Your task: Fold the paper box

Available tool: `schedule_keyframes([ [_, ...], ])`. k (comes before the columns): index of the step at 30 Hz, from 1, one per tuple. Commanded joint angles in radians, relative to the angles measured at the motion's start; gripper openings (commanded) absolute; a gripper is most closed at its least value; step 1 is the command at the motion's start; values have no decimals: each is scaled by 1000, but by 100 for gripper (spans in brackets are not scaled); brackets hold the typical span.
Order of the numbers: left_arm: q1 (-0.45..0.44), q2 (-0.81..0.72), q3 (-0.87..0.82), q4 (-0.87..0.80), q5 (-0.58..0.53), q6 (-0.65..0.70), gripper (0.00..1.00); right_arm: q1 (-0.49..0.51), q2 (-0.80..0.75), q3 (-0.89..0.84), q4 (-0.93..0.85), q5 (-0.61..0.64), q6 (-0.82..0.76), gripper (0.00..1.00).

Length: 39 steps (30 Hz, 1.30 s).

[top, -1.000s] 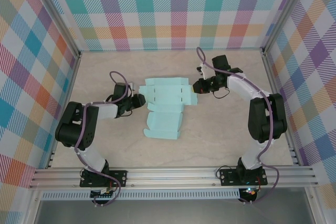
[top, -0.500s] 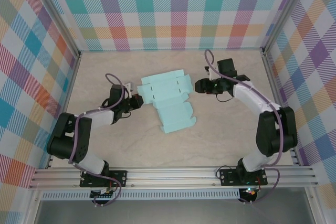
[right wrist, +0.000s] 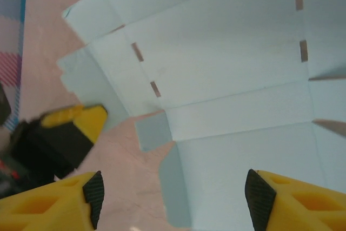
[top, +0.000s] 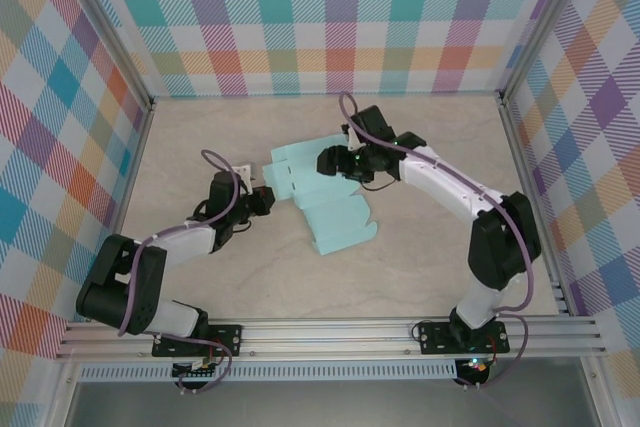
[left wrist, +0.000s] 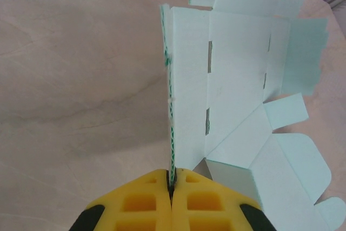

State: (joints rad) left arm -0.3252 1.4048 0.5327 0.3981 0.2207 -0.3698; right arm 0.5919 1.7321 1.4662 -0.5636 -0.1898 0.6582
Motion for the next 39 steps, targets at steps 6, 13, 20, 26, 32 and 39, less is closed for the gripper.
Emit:
schedule_keyframes([
  [6, -110, -85, -26, 128, -113, 139, 0, -13, 209, 264, -232, -205, 695, 74],
  [13, -135, -89, -63, 198, -187, 141, 0, -46, 316, 453, -282, -193, 775, 78],
  [20, -143, -93, -85, 222, -199, 143, 0, -55, 394, 574, -292, -158, 858, 77],
  [26, -144, -102, -107, 242, -224, 132, 0, -64, 466, 629, -308, -137, 912, 70],
  [32, -145, -130, -134, 248, -258, 123, 0, -62, 484, 659, -309, -133, 883, 52],
  [39, -146, -178, -179, 261, -274, 106, 0, -65, 475, 651, -333, -129, 867, 48],
])
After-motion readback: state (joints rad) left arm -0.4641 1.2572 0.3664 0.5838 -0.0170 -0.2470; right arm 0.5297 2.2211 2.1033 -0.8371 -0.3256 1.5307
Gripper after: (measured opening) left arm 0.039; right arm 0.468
